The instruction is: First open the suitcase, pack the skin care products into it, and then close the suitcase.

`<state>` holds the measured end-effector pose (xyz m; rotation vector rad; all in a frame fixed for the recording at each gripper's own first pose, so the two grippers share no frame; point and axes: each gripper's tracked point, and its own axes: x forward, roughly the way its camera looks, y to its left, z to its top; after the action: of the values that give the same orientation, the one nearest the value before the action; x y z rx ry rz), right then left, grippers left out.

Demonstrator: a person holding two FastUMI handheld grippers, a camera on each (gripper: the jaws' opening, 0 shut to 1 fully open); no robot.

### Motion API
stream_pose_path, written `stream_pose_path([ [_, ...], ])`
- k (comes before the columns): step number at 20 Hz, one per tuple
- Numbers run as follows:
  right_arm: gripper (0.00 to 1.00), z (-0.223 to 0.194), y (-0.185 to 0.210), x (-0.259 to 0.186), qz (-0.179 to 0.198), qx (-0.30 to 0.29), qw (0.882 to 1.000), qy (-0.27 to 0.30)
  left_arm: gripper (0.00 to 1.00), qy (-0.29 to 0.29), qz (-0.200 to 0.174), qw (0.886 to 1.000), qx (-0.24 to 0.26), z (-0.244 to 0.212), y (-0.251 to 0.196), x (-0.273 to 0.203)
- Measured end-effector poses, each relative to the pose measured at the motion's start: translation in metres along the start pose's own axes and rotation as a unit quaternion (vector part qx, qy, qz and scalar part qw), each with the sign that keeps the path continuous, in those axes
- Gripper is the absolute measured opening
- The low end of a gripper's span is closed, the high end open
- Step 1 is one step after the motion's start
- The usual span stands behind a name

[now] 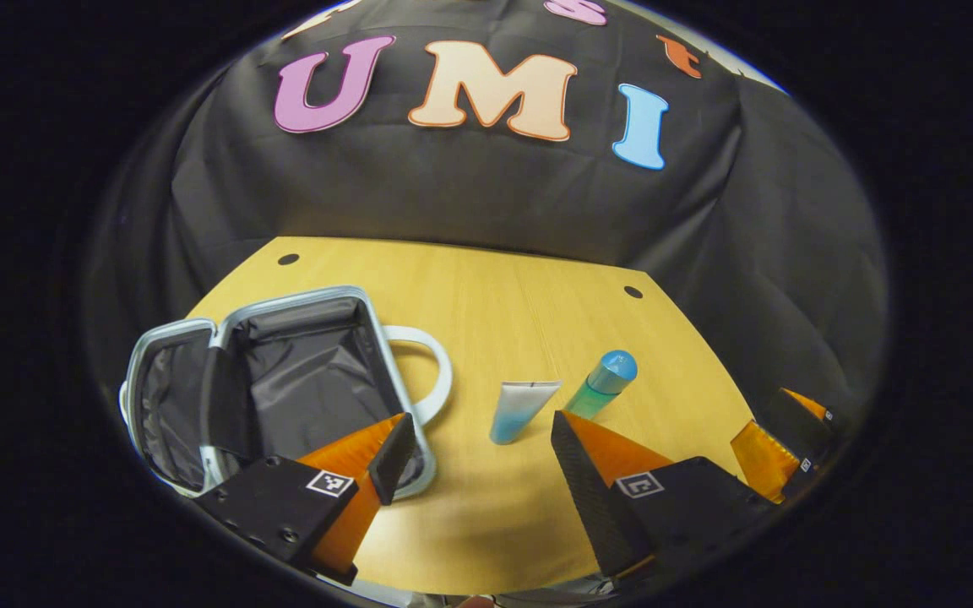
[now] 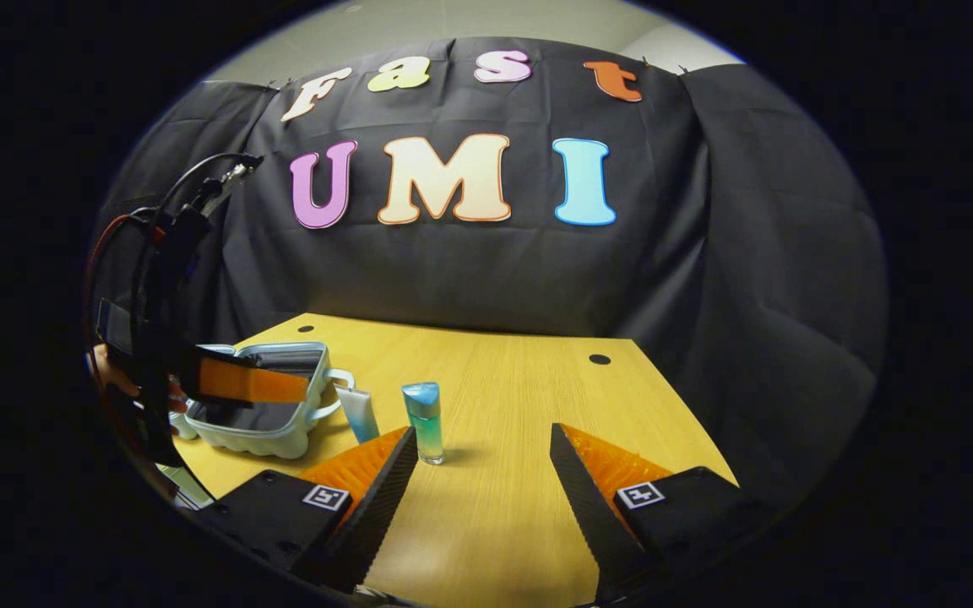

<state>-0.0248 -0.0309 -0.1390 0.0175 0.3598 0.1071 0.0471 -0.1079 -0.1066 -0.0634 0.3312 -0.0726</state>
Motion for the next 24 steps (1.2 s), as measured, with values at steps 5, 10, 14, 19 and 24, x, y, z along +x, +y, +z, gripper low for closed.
stream_pose_path([
  [5, 0.99, -0.025, -0.008, 0.010, 0.004, -0.007, 1.000, 0.024, 0.96, -0.014, 0.004, 1.000, 0.012, -0.020, -0.016, 0.046],
  [10, 0.99, -0.037, -0.007, 0.018, 0.016, -0.014, 0.999, 0.034, 0.95, -0.009, 0.016, 1.000, 0.014, -0.036, -0.019, 0.082],
  [14, 0.99, -0.041, -0.004, 0.029, 0.026, -0.018, 0.999, 0.035, 0.93, 0.003, 0.019, 1.000, 0.007, -0.046, -0.022, 0.102],
  [19, 0.99, -0.041, 0.003, 0.048, 0.038, -0.020, 0.999, 0.033, 0.78, 0.019, 0.020, 1.000, 0.004, -0.052, -0.019, 0.123],
  [24, 0.99, -0.041, 0.019, 0.070, 0.068, -0.041, 0.996, 0.029, 0.45, 0.019, 0.027, 0.999, 0.018, -0.053, -0.009, 0.131],
])
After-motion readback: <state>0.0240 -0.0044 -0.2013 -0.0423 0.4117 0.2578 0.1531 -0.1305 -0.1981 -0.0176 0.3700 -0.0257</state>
